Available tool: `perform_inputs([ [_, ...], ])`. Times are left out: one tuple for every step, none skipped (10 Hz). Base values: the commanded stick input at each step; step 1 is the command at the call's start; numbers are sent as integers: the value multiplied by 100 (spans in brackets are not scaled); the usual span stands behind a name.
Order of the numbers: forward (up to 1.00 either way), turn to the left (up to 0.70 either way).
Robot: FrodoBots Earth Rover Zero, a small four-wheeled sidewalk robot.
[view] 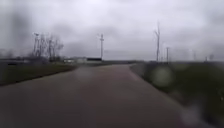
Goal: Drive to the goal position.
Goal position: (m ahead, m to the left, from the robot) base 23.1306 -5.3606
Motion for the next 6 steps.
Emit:
perform_inputs([
  [70, 0],
  [70, 0],
  [70, 0],
  [70, 0],
  [70, 0],
  [70, 0],
])
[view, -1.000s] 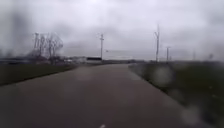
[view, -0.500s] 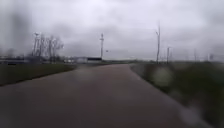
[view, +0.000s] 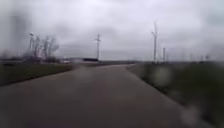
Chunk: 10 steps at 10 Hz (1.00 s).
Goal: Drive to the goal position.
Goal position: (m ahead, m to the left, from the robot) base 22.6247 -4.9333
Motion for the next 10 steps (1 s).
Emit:
perform_inputs([
  [70, 0],
  [70, 0],
  [70, 0],
  [70, 0],
  [70, 0],
  [70, 0],
  [70, 0],
  [70, 0],
  [70, 0],
  [70, 0],
])
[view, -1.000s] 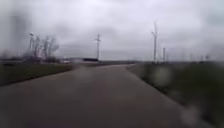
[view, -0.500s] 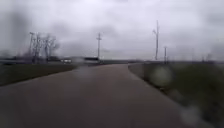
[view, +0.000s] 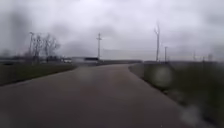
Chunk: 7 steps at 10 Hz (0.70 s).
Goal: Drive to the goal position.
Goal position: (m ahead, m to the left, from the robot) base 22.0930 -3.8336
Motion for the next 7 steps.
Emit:
perform_inputs([
  [70, 0],
  [70, 0],
  [70, 0],
  [70, 0],
  [70, 0],
  [70, 0],
  [70, 0],
])
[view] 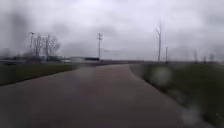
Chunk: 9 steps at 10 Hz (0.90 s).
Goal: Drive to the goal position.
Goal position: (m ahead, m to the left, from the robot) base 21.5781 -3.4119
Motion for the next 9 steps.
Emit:
perform_inputs([
  [70, 0],
  [70, 0],
  [70, 0],
  [70, 0],
  [70, 0],
  [70, 0],
  [70, 0],
  [70, 0],
  [70, 0],
])
